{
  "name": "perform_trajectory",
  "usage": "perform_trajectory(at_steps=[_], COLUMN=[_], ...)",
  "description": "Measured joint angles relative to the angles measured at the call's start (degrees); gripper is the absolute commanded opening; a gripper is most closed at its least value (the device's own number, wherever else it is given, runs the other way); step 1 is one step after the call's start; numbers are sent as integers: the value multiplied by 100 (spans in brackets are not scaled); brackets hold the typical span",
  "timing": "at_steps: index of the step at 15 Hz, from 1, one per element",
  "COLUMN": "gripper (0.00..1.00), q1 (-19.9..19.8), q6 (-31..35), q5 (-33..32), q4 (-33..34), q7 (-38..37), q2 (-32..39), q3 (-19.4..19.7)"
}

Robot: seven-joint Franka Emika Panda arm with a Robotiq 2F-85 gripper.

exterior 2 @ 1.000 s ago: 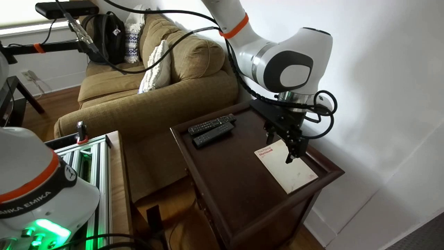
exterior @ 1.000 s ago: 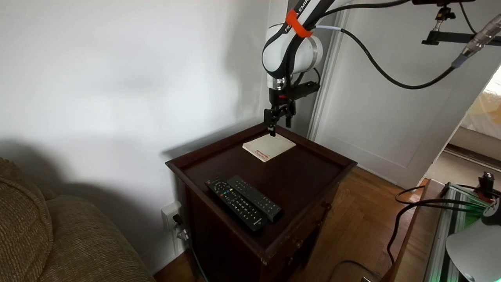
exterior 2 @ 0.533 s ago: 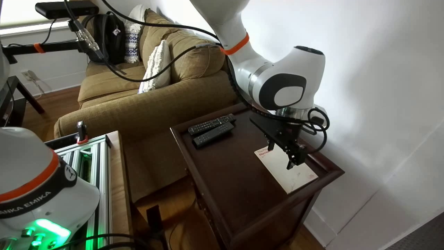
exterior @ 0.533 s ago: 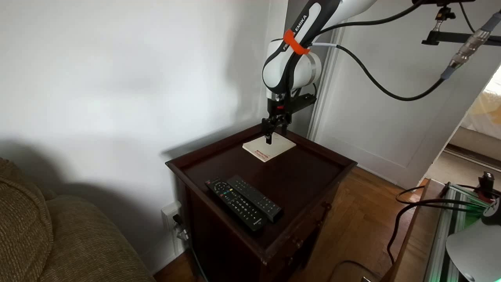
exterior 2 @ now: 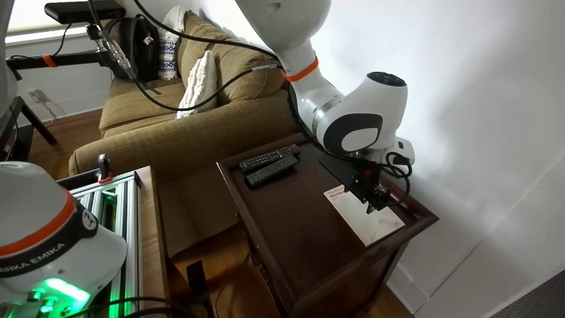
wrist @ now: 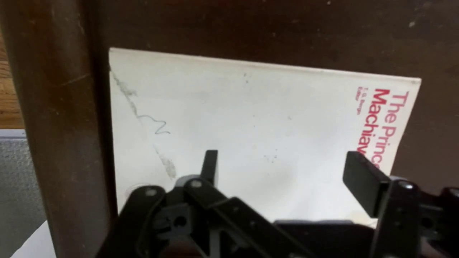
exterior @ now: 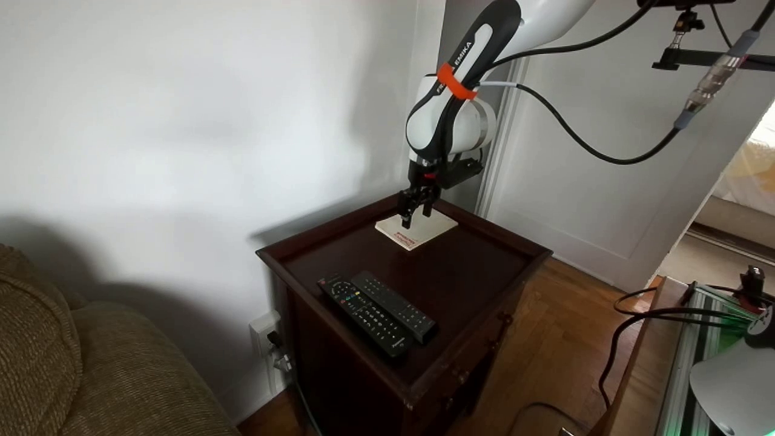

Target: Turn the white book to the right

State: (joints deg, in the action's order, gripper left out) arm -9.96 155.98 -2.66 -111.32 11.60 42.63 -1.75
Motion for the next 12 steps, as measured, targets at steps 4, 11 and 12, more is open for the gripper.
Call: perform_trajectory(at_steps=[4,11,12], gripper=[27,0,0], q1=[-51,-69,-71], q6=[104,104,104], q5=[0,-1,-3], q4=[6,47,51], q7=[102,152,154], q2=[46,97,103], q3=[-18,-27,-23])
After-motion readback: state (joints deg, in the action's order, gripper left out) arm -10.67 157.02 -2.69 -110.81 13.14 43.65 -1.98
